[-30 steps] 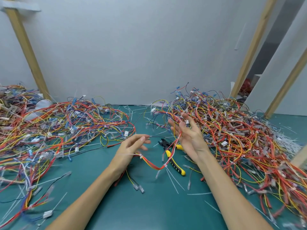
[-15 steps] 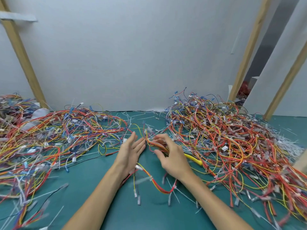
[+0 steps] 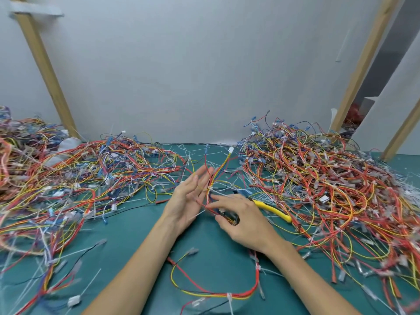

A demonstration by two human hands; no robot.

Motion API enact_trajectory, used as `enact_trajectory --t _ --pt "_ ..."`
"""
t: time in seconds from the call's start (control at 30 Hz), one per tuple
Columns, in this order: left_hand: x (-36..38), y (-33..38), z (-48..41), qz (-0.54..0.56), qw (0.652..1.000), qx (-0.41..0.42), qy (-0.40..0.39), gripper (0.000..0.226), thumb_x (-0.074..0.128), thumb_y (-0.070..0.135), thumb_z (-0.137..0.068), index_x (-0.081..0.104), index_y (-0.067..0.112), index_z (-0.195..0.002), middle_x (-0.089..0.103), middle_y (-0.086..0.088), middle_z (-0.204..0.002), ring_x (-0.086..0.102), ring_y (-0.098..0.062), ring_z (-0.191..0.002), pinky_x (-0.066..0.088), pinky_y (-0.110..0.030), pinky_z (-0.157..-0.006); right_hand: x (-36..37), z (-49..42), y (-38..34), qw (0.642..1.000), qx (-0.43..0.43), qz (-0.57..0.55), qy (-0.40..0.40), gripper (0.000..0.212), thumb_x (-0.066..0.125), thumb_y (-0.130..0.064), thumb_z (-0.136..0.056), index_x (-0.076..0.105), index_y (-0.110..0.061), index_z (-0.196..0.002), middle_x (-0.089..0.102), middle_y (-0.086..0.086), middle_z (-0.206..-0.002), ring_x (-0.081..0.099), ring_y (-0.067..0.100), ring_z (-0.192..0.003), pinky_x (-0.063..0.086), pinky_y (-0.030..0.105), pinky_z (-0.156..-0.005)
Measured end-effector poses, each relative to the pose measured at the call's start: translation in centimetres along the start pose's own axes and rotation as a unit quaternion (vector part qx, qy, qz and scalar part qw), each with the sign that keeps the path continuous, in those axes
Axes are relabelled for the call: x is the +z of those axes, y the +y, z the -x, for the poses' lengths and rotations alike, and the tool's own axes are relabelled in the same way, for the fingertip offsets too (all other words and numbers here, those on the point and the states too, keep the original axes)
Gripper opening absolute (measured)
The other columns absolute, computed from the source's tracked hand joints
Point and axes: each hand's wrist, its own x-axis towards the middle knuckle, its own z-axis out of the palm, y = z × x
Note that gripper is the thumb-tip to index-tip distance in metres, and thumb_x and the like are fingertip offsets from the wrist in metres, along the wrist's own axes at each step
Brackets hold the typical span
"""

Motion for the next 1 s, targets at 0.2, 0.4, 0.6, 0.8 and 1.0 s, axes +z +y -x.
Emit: enact_trajectory --t 0.2,0.4,0.6,0.8,1.0 --pt "-0.3 -0.1 0.0 0.024 1.000 0.004 -0.011 0.033 0.034 0.007 -0.099 0.054 0.002 -0.125 0.067 -0.012 -0.122 0.064 -0.013 -0.114 0.052 -0.021 -0.094 0.0 0.0 -0.1 1.000 0.005 0.002 0.005 0.032 0.068 -0.019 -0.086 0.071 -0.034 -0.114 0.061 -0.016 -0.132 0.053 0.006 -0.120 0.035 0.019 -0.106" --pt "0.0 -0.1 0.1 0.032 0.999 0.011 -0.017 0.035 0.041 0.011 -0.094 0.055 0.002 -0.124 0.066 -0.012 -0.123 0.064 -0.013 -0.114 0.053 -0.022 -0.091 0.1 0.1 0.0 1.000 0.012 -0.012 0.006 0.030 0.069 -0.018 -0.086 0.072 -0.033 -0.112 0.061 -0.018 -0.131 0.054 0.004 -0.113 0.038 0.020 -0.101" --pt "0.1 0.0 0.2 0.040 0.998 0.026 -0.030 0.036 0.043 0.012 -0.091 0.056 0.004 -0.123 0.067 -0.010 -0.122 0.064 -0.014 -0.114 0.052 -0.023 -0.094 -0.1 0.1 0.4 0.996 0.048 -0.067 0.019 0.028 0.076 -0.023 -0.081 0.063 -0.037 -0.102 0.065 -0.021 -0.115 0.057 -0.003 -0.104 0.045 0.029 -0.093" --pt "0.9 1.0 -0.1 0.066 0.994 0.082 0.001 0.030 0.031 0.010 -0.103 0.058 0.007 -0.116 0.073 -0.004 -0.109 0.068 -0.011 -0.104 0.056 -0.022 -0.084 -0.3 0.0 0.4 0.990 0.006 -0.072 0.120 0.050 0.086 -0.033 -0.070 0.057 -0.033 -0.111 0.054 -0.022 -0.115 0.056 -0.001 -0.106 0.041 0.012 -0.086" --pt "3.5 3.5 -1.2 0.084 0.988 0.129 -0.018 0.034 0.024 0.009 -0.105 0.058 0.008 -0.108 0.075 -0.002 -0.102 0.070 -0.010 -0.099 0.054 -0.024 -0.090 -0.8 -0.3 -0.6 0.963 0.071 -0.157 0.209 0.066 0.083 -0.040 -0.071 0.041 -0.039 -0.122 0.046 -0.010 -0.124 0.057 0.008 -0.106 0.049 0.017 -0.080"
